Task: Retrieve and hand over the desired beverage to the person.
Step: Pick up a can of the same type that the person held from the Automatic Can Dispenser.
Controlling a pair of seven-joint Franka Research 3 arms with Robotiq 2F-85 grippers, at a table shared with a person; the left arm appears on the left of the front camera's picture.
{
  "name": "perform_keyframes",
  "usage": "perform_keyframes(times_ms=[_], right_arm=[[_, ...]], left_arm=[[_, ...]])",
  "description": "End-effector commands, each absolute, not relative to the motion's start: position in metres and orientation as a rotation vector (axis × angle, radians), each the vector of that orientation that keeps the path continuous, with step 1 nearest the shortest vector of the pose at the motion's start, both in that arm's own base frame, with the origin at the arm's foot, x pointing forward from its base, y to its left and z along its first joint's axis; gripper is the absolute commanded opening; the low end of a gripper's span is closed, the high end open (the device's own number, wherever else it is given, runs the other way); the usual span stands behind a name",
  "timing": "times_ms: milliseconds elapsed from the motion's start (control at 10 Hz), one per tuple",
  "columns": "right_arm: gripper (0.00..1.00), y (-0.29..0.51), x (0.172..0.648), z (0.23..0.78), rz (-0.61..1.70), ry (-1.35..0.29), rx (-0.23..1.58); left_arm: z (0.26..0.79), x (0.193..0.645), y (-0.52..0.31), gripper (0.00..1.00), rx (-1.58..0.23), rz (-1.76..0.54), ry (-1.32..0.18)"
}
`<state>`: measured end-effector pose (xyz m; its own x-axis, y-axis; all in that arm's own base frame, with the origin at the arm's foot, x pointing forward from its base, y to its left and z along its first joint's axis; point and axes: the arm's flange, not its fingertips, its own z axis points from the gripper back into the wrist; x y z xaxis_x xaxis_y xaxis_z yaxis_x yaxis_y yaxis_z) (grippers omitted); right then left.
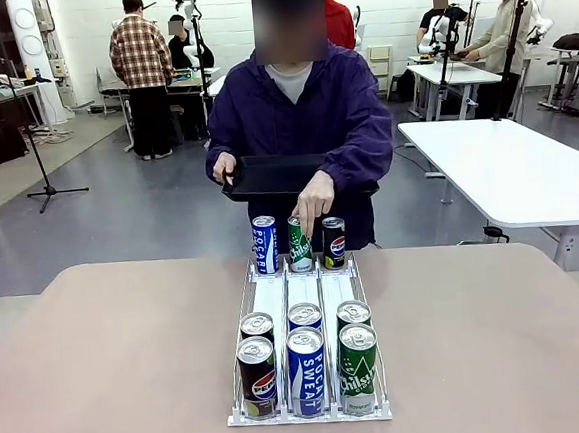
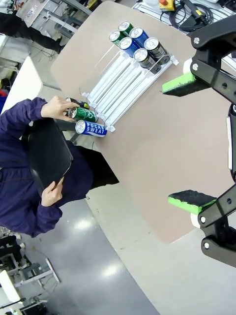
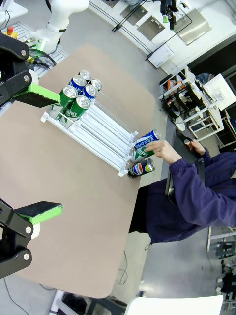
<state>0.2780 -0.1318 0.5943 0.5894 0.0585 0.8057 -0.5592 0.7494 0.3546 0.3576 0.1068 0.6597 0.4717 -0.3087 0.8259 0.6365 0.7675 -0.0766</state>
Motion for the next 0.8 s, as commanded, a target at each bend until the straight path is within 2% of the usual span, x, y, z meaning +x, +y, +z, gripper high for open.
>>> perform_keyframes(times_ms=[0, 700], right_arm=[[1.00, -0.1314, 0.2805, 0.5944, 0.405, -0.881, 0.660], [1.00, -0.1314, 0.2805, 0.5944, 0.405, -0.881, 0.660]], left_arm=[[0.6590, 0.3592, 0.1058, 1.00, -0.399, -0.594, -0.924], [0.6590, 0.3592, 0.1058, 1.00, -0.399, -0.594, -0.924]])
